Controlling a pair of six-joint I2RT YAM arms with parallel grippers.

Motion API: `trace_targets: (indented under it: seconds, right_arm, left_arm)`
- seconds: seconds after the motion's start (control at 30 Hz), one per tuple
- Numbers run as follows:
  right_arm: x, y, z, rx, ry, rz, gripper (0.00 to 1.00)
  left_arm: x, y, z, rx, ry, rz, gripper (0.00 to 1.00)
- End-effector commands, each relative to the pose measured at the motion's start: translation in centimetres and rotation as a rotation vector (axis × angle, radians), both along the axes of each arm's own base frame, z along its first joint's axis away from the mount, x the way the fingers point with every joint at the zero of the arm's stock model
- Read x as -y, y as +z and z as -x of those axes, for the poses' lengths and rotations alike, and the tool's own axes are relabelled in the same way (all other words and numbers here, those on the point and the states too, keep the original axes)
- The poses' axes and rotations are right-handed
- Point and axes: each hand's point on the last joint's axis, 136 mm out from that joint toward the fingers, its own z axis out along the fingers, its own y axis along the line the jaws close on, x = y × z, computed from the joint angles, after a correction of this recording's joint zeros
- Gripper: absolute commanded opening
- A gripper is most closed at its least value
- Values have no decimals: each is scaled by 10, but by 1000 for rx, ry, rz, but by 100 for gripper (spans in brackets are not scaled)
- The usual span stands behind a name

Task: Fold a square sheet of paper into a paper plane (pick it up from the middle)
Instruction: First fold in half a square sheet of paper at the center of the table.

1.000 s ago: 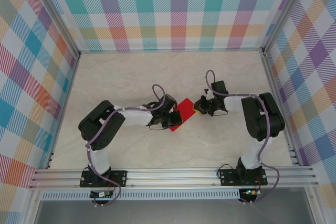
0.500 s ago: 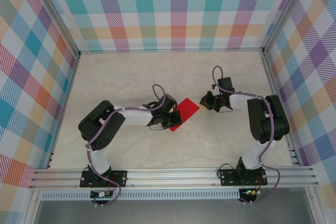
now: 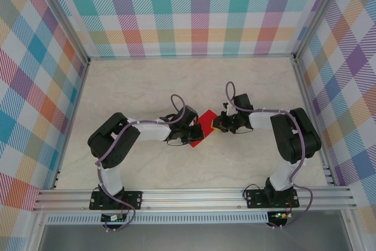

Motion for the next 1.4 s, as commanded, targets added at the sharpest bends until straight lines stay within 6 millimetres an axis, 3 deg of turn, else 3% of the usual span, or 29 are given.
trace_targets:
  seconds: [0.0, 0.23, 0.37, 0.43, 0.57, 0.7, 1.0, 1.2, 1.37]
  right_arm:
    - [5, -4, -8, 16, 18, 50, 3]
    - [50, -27, -29, -8, -99, 148, 2]
    - [76, -29, -43, 5, -178, 188, 2]
    - [79, -23, -49, 21, -194, 187, 2]
    - [71, 7, -53, 96, -205, 136, 3]
    - [46, 26, -39, 123, -150, 84, 3]
    - [-7, 9, -5, 19, -24, -24, 3]
    - [-1, -13, -2, -42, -32, 55, 3]
    - [12, -29, 3, -94, -48, 146, 3]
  left_arm:
    - [-34, -36, 32, -120, -1, -178, 6]
    - [-39, -38, 35, -128, -6, -205, 6]
    - [-44, -41, 39, -142, 4, -213, 6]
    - [-44, -41, 39, -141, 4, -210, 6]
    - [-40, -36, 36, -131, -2, -200, 6]
    - [-35, -31, 32, -119, -9, -190, 6]
    - [-31, -26, 29, -114, -19, -184, 6]
    - [-25, -17, 23, -90, -31, -167, 6]
    - [4, 14, 13, -46, -104, -68, 7]
